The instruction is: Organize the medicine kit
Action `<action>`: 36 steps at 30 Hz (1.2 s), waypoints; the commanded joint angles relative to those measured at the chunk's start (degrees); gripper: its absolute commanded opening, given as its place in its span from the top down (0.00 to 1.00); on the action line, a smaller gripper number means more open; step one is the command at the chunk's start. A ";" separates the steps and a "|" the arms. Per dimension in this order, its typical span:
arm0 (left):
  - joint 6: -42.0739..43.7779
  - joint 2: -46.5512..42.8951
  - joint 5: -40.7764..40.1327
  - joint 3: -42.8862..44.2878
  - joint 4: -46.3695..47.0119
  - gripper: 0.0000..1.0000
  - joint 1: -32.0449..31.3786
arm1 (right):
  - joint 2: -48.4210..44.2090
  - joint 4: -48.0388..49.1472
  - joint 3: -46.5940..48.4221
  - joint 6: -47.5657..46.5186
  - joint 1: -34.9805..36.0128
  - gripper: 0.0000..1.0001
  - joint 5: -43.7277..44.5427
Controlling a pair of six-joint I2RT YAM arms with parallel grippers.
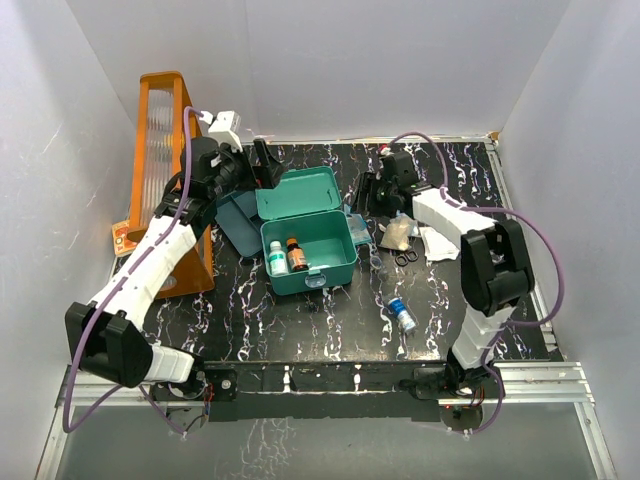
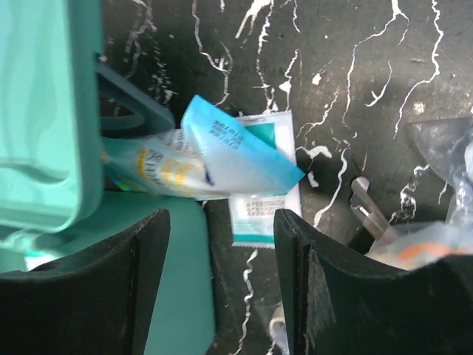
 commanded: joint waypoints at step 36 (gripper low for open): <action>-4.85 -6.73 5.87 -2.67 0.42 0.06 -0.29 | 0.43 1.09 -1.19 1.16 -0.16 0.67 18.66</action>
